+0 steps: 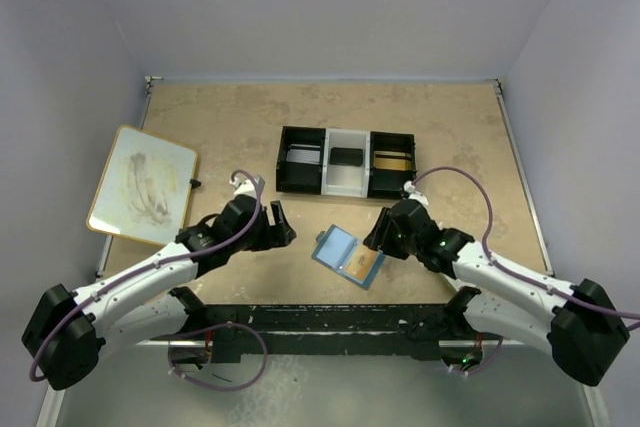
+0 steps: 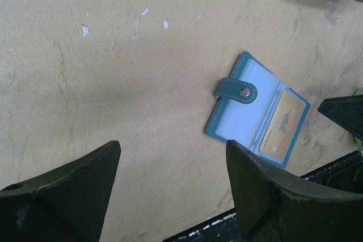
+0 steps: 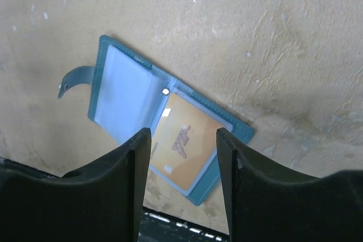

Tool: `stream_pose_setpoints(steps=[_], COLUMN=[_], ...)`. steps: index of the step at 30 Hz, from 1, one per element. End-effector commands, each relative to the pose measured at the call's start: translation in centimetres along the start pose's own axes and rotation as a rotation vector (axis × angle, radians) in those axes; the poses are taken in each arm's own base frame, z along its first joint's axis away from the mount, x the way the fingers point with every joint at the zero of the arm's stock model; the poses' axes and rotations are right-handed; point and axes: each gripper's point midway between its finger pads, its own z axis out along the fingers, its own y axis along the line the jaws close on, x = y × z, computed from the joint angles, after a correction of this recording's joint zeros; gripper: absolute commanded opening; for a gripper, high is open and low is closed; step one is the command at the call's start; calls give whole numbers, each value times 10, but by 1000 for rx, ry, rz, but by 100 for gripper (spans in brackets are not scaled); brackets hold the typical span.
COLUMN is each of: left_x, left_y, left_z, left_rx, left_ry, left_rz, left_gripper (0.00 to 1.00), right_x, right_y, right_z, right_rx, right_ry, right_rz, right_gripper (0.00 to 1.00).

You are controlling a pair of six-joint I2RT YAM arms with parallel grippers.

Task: Take the credit cards out of the card holder
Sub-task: Remove the credit card from the card holder.

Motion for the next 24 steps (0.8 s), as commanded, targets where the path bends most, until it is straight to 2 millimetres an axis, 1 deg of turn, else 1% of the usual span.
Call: stream_pose_setpoints(steps=[1,5,7,9,11,13,15,16,19,23,24], left_x=[6,22,28,32,33,35,39,41,53,66,67], left_y=[-20,-28,-36,-43,-51,-53,-53,-54,-57,-55,-53], left_z=[-1,2,1,0,-1,1,4,5,9,13,14], left_rx=[89,122,142,162,185,181,181,182,188,178,173], left_ry=[-5,47,55,58,58,53,48,50,67,81,81], left_rz=[-37,-44,-46,-59,-68,-75,-83,-90,-102,-121,-126], left_gripper=[72,72,72,72,72,72,72,72,72,73,73], right_x=[-18,-12,-8,0,12,19,19,22,40,57,60], right_y=[2,1,-3,-4,1,-1,-4,-5,-9,-4,1], right_z=[11,19,22,23,22,20,19,18,13,8,6], right_rx=[16,3,1,-8,-60,-78,-74,-81,-120,-215,-257], right_ry=[-7,57,79,119,169,191,179,188,240,278,289], right_rz=[-93,-135,-143,-144,-147,-164,-164,-164,-153,-114,-105], right_gripper=[53,53,53,53,52,51,50,50,50,50,50])
